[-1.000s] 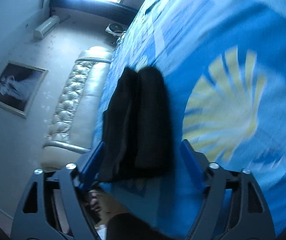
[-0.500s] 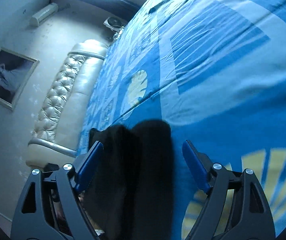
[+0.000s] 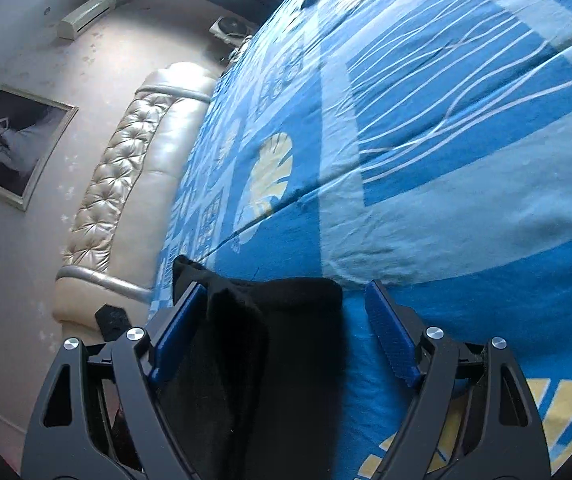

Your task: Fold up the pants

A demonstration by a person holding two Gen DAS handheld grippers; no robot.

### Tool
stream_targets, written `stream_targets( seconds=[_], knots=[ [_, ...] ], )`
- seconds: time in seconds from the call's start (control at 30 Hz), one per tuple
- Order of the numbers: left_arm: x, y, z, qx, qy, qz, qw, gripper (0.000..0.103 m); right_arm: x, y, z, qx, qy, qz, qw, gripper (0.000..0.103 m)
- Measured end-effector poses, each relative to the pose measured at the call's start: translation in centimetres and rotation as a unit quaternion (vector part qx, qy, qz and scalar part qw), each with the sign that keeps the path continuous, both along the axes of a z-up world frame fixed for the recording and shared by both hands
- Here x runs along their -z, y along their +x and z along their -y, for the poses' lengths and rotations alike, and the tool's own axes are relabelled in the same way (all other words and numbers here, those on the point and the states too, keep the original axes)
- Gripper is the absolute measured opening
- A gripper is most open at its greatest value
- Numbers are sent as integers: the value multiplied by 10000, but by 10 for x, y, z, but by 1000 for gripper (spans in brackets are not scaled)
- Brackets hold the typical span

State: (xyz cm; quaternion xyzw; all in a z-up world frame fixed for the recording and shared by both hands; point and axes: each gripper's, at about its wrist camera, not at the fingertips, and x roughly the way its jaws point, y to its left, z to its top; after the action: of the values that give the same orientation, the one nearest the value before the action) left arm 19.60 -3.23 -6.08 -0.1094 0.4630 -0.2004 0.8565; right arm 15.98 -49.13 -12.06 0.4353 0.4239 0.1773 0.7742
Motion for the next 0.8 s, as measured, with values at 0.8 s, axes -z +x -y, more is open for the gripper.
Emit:
stream_targets(
  seconds=[0.8],
  knots=[
    [8,40,14,552,-536,-117,9970,87,-2,12,-10,-672,408,321,9964,86]
  ],
)
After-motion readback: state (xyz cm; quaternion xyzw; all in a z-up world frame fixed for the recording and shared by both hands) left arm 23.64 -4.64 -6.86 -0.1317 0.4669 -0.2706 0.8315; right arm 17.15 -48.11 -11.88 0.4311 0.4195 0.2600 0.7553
